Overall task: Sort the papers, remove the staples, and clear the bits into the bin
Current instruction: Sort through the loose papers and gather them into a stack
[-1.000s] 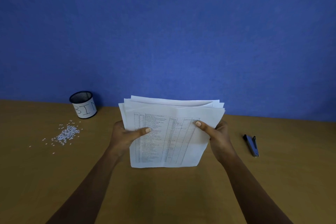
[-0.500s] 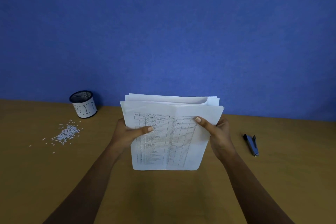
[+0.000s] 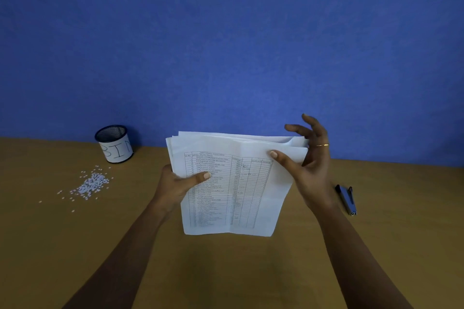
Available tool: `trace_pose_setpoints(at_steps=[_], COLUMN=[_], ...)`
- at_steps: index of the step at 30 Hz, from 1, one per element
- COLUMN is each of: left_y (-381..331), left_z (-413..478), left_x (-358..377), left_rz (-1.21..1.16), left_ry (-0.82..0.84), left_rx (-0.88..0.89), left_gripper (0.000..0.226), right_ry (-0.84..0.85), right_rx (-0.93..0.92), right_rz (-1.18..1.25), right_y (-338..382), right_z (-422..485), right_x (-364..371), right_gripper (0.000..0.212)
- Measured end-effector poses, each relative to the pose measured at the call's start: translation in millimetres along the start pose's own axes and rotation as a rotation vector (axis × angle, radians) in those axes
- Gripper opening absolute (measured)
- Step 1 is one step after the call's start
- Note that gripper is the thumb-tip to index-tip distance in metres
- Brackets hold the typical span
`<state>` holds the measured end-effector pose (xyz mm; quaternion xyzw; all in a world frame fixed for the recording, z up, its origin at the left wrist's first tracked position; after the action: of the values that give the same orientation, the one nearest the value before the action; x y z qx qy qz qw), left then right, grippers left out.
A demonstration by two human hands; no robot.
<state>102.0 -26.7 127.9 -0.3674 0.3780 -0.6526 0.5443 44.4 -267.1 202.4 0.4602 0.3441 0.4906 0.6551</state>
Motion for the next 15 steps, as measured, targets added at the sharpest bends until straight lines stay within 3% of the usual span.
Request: trace_pose_setpoints(at_steps=[7,15], left_y=[-0.7,2.0], left_z=[0.0,0.4], left_x=[0.4,-0.6], left_rz=[0.005,0.031], left_ry=[0.001,-0.003], left_rx=[0.008,-0.004], left_gripper=[0.032,0.03], right_ry=[-0.054,-0.128], right_rx=[-0.136,-0.144], right_rz=[-0.29,-0.299], right_y=[7.5,5.3], right_z=[2.9,3.7], right_x=[-1.7,-9.7], right_gripper=[0.021,0.027])
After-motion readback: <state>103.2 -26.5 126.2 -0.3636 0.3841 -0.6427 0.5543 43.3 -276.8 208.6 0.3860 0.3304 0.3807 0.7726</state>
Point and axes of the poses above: each hand's wrist, its own z-axis towards the middle knuckle, its own x-axis out of the palm, y = z × x, the point moved 7 cm from there along z, towards the middle knuckle, and after that the axes turned 15 degrees about x, right-handed, at the moved point
